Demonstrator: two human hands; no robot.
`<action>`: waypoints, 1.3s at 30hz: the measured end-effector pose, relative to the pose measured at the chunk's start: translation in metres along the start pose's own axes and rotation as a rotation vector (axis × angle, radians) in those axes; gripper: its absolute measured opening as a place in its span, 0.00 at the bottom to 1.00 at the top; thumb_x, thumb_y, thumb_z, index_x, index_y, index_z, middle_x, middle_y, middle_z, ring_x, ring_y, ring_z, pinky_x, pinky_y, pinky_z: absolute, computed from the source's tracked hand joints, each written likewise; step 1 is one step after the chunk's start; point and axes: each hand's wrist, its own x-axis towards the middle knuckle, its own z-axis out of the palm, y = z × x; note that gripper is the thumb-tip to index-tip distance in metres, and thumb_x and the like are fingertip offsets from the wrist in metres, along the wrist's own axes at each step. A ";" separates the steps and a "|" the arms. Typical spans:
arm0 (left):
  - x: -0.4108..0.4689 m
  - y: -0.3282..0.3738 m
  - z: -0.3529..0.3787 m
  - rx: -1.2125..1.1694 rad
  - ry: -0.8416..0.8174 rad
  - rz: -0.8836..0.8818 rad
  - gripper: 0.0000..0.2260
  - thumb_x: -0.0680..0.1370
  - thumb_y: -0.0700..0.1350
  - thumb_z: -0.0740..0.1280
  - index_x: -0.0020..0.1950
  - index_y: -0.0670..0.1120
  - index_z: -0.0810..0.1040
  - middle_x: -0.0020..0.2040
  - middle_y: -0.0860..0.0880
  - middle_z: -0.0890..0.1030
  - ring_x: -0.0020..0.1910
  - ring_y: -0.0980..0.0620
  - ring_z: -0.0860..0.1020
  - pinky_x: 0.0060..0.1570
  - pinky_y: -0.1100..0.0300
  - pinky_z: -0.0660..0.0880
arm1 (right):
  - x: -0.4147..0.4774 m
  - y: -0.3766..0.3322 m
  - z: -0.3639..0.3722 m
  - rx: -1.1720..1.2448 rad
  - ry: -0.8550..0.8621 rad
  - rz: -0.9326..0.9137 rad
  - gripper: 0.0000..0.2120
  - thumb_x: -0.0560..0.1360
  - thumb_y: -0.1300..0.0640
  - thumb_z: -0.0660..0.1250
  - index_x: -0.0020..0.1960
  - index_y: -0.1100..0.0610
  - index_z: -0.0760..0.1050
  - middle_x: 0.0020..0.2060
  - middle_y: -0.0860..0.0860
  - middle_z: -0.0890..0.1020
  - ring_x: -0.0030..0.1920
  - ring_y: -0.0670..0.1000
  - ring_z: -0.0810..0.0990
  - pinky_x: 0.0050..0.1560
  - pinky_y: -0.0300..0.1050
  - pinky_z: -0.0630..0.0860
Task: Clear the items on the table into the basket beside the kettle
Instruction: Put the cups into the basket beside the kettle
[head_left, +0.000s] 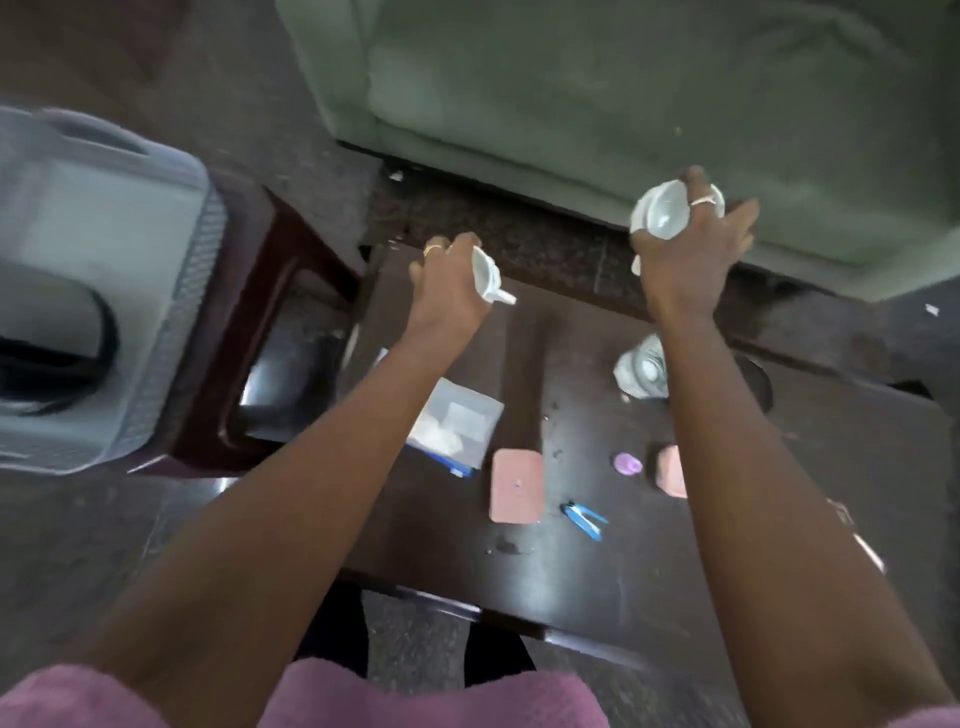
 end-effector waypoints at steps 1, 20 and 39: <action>0.007 -0.014 -0.023 0.003 0.031 -0.022 0.27 0.70 0.41 0.73 0.66 0.49 0.68 0.66 0.43 0.68 0.63 0.42 0.69 0.62 0.56 0.64 | -0.007 -0.030 0.014 0.033 -0.062 -0.049 0.30 0.68 0.58 0.69 0.68 0.46 0.68 0.64 0.59 0.64 0.62 0.63 0.66 0.63 0.50 0.68; 0.067 -0.223 -0.230 -0.032 0.401 -0.595 0.24 0.73 0.35 0.67 0.67 0.45 0.66 0.65 0.39 0.70 0.65 0.42 0.68 0.63 0.52 0.64 | -0.142 -0.332 0.220 0.359 -0.777 -0.459 0.38 0.63 0.61 0.72 0.70 0.49 0.62 0.62 0.55 0.69 0.62 0.56 0.71 0.65 0.48 0.68; 0.057 -0.263 -0.216 -0.056 0.400 -0.578 0.26 0.72 0.32 0.67 0.68 0.49 0.67 0.68 0.42 0.66 0.64 0.37 0.65 0.65 0.50 0.63 | -0.155 -0.322 0.260 0.375 -0.765 -0.295 0.31 0.61 0.62 0.74 0.62 0.49 0.70 0.59 0.49 0.73 0.56 0.53 0.75 0.52 0.49 0.74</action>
